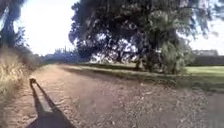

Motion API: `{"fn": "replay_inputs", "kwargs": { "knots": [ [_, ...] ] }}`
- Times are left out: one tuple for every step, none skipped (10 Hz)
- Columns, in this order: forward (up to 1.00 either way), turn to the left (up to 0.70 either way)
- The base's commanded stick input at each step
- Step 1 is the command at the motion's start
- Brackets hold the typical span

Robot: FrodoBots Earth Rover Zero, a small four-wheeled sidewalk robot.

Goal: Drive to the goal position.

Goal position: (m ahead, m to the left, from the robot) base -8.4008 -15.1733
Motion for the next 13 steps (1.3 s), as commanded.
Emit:
{"fn": "replay_inputs", "kwargs": {
  "knots": [
    [0.00,-1.00],
    [0.00,-1.00],
    [0.00,-1.00],
    [0.00,-1.00],
    [0.00,-1.00],
    [0.00,-1.00],
    [0.00,-1.00],
    [0.00,-1.00],
    [0.00,-1.00],
    [0.00,-1.00],
    [0.00,-1.00],
    [0.00,-1.00],
    [0.00,-1.00]
  ]
}}
